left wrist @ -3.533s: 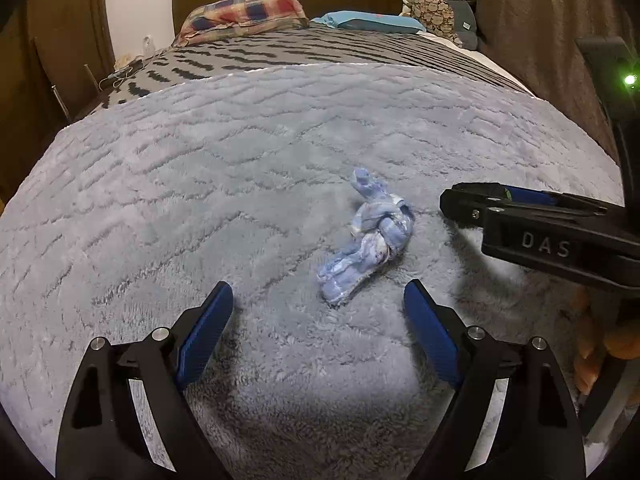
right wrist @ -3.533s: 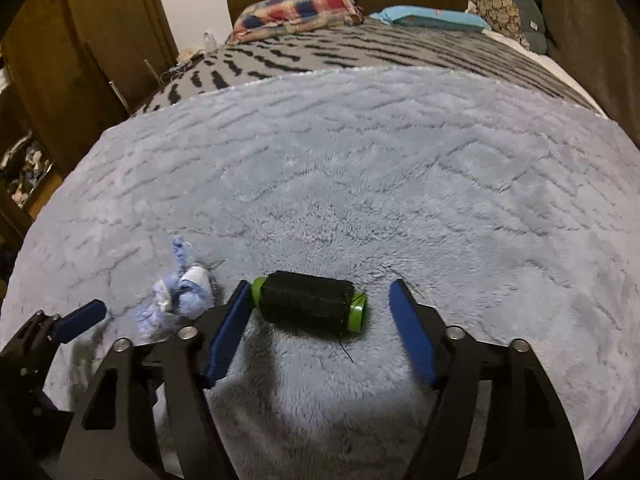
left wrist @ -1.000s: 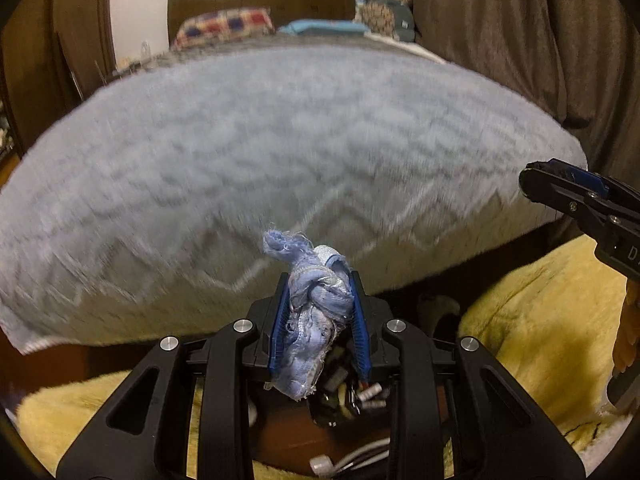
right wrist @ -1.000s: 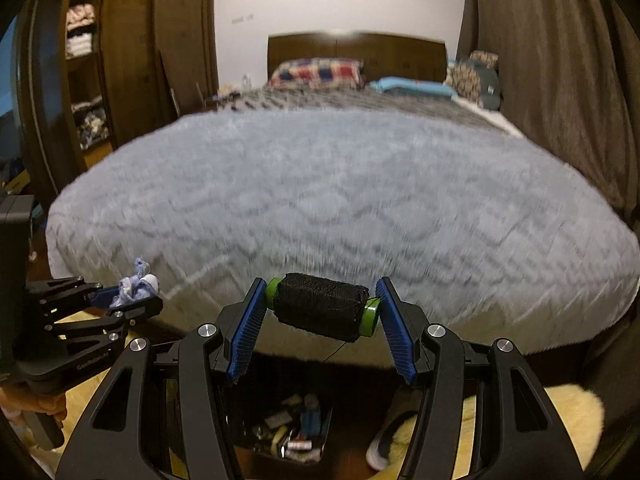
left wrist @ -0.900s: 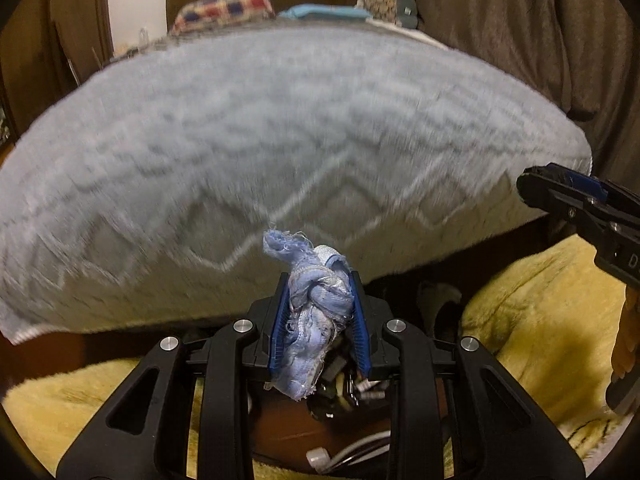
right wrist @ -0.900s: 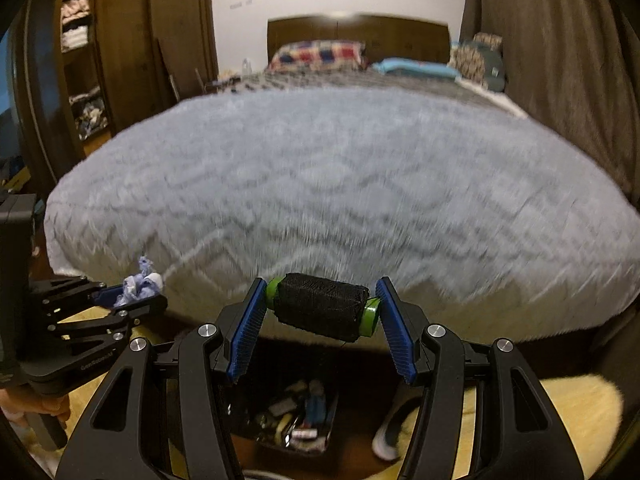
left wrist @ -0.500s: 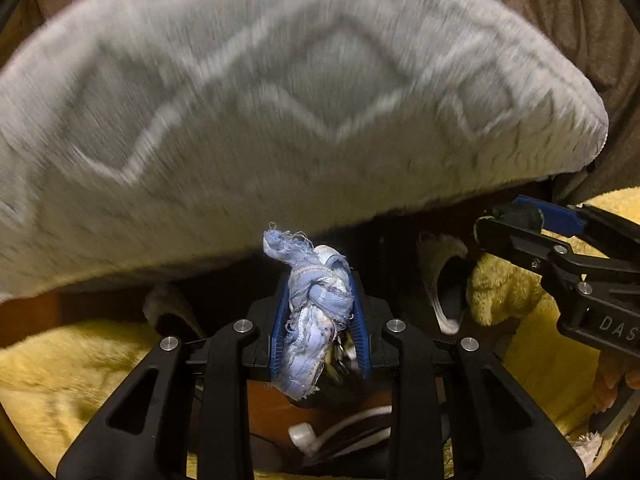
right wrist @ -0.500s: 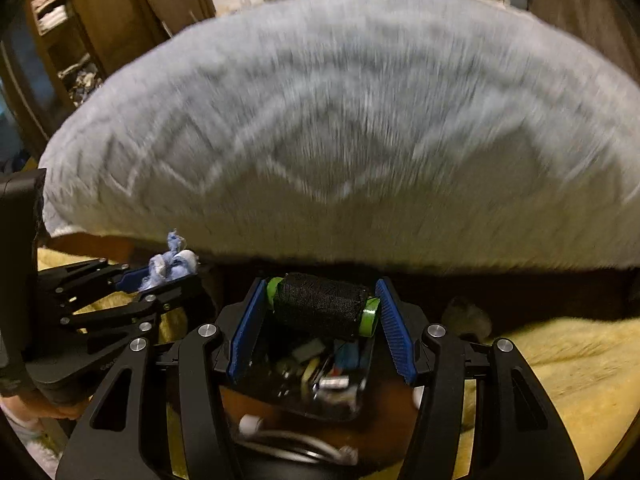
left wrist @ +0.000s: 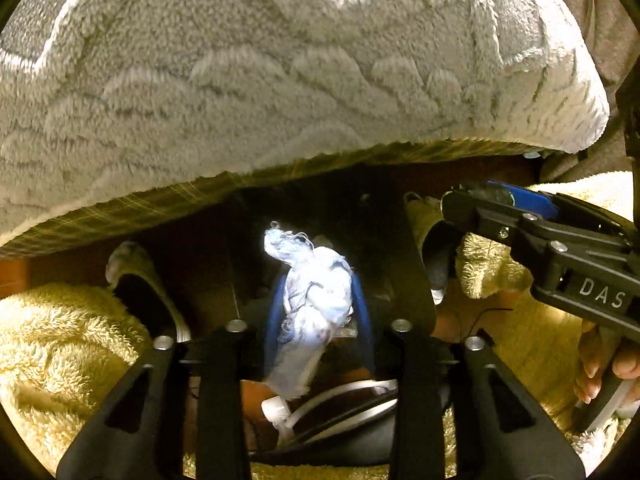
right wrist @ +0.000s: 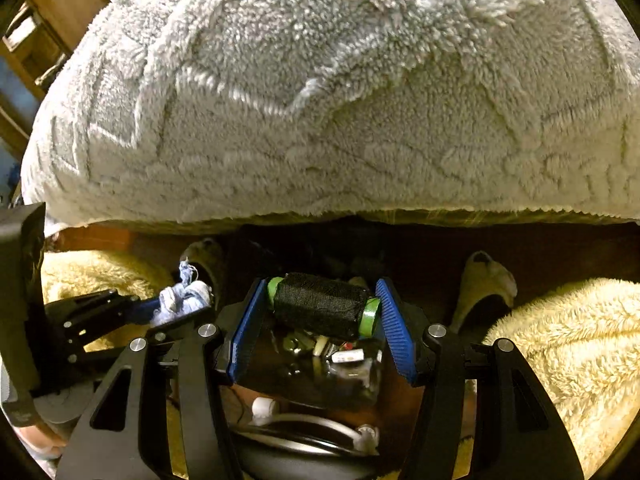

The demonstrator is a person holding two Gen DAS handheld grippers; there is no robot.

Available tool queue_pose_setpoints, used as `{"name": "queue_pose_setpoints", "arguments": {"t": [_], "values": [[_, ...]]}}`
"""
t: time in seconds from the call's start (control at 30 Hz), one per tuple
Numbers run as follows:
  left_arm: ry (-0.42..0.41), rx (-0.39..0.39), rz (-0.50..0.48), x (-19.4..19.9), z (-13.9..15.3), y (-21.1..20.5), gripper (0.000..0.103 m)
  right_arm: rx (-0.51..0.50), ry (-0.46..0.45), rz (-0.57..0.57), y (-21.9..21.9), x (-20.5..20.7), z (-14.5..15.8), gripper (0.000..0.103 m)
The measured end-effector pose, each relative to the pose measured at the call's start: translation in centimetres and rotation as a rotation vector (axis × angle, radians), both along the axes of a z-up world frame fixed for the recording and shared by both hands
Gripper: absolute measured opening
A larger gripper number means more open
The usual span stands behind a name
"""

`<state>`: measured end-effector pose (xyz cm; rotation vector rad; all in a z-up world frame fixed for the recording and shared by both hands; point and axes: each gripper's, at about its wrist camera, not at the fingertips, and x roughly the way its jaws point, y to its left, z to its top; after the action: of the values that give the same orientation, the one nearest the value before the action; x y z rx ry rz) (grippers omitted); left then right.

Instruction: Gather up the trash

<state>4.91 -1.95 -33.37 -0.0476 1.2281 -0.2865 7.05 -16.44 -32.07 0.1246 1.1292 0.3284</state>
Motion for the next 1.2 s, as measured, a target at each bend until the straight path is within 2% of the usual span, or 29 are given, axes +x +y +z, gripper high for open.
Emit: {"name": "queue_pose_setpoints", "arguments": {"t": [0.03, 0.13, 0.2, 0.3, 0.37, 0.47, 0.53, 0.7, 0.8, 0.87, 1.0, 1.2], "values": [[-0.005, 0.002, 0.0, -0.1, 0.1, 0.0, 0.042, 0.004, -0.003, 0.003, 0.0, 0.0, 0.0, 0.061], [-0.019, 0.016, 0.007, -0.1, 0.8, 0.2, 0.048, -0.001, -0.023, -0.005, -0.2, 0.0, 0.6, 0.075], [-0.029, 0.022, 0.018, -0.1, 1.1, 0.4, 0.055, -0.009, -0.048, -0.02, -0.5, -0.2, 1.3, 0.077], [-0.054, 0.026, 0.038, -0.1, 2.0, 0.9, 0.073, -0.027, -0.093, -0.046, -1.0, -0.2, 2.5, 0.087], [-0.083, 0.021, 0.052, -0.2, 3.2, 1.4, 0.084, -0.054, -0.147, -0.073, -1.7, -0.4, 3.9, 0.098], [-0.156, 0.025, 0.083, -0.5, 6.0, 2.2, 0.095, -0.079, -0.226, -0.113, -2.8, -1.0, 6.5, 0.099], [-0.202, 0.027, 0.097, -0.6, 7.6, 2.7, 0.095, -0.084, -0.281, -0.142, -3.6, -1.2, 8.5, 0.1], [-0.352, 0.04, 0.123, -0.6, 13.7, 3.5, 0.095, -0.159, -0.478, -0.225, -4.7, -2.2, 15.1, 0.1], [-0.439, 0.037, 0.15, -0.2, 17.4, 3.8, 0.095, -0.171, -0.56, -0.269, -5.6, -2.4, 18.5, 0.1], [-0.496, 0.041, 0.165, 0.2, 19.8, 4.1, 0.095, -0.179, -0.595, -0.289, -6.0, -2.2, 20.2, 0.1], [-0.586, 0.056, 0.177, 0.5, 23.2, 4.2, 0.095, -0.245, -0.726, -0.311, -6.4, -2.2, 23.5, 0.1], [-0.705, 0.049, 0.194, -0.2, 28.2, 4.2, 0.095, -0.172, -0.77, -0.331, -7.6, -2.8, 27.4, 0.1]]}}
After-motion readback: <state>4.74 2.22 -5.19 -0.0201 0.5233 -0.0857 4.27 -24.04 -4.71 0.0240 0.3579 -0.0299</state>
